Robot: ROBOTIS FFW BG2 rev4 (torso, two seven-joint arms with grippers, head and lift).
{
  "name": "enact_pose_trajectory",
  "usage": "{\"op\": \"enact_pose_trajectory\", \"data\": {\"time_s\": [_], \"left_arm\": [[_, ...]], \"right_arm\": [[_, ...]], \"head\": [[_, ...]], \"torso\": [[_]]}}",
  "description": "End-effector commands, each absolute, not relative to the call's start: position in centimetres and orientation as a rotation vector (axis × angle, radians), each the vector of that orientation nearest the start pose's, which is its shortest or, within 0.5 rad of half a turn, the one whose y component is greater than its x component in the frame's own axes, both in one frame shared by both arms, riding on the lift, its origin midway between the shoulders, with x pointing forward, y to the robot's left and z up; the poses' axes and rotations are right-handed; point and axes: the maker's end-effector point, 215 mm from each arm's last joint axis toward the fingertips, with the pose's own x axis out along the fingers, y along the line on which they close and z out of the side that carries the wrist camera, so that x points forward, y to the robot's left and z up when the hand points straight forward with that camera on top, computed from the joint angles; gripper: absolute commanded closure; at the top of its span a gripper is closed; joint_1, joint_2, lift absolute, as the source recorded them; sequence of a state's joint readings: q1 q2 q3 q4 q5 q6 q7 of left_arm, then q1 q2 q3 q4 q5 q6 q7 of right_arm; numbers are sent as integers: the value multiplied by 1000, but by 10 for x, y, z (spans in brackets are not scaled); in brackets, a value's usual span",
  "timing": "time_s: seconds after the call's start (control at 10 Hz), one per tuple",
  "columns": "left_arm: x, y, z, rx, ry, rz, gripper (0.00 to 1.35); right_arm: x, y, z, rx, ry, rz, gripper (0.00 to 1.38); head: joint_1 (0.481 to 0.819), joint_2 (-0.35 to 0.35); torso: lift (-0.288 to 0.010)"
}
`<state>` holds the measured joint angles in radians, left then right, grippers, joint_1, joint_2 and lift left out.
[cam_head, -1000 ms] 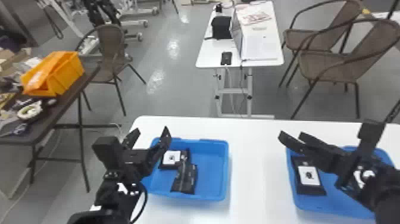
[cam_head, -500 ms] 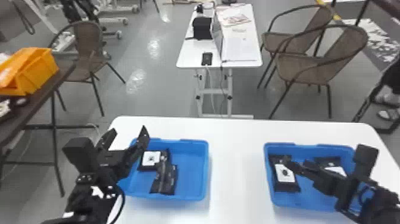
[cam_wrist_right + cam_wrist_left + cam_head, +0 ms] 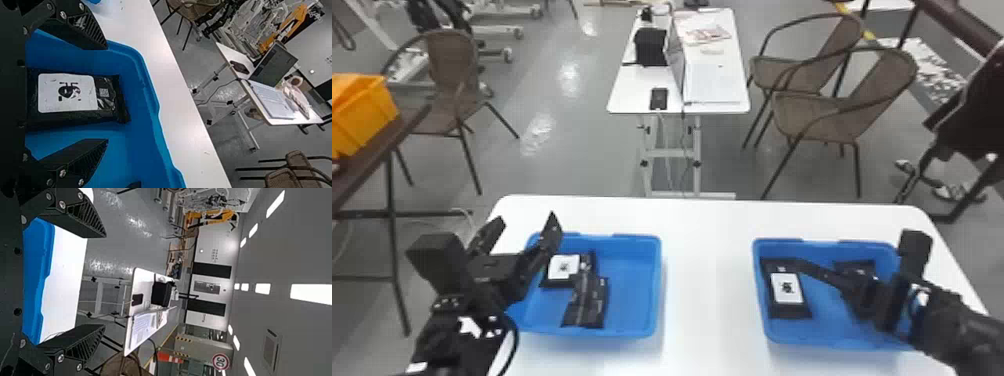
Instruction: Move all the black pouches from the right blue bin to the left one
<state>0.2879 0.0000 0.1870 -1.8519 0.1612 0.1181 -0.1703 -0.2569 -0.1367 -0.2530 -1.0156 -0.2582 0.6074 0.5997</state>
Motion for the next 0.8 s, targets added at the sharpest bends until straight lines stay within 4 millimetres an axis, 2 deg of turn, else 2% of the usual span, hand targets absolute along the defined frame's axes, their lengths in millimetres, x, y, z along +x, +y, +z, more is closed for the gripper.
{"op": "enact_pose_trajectory", "data": {"time_s": [0.0,0.2,0.5,0.7], "left_arm": [[503,294,-372,-131,99,1,222],[503,294,-373,-129,101,2,222],[505,289,-372,-130,100,-6,222],[504,291,-372,-129,100,-2,222]], "right_arm": [[549,-258,-576,590,755,309,190],[550,-251,-588,611,799,304,190],[568,-235,-579,596,813,334,194],[564,-228,-584,562,851,352,194]], "head": [[695,40],[695,39],[695,52],[695,57]], "torso": [[10],[10],[10],[10]]}}
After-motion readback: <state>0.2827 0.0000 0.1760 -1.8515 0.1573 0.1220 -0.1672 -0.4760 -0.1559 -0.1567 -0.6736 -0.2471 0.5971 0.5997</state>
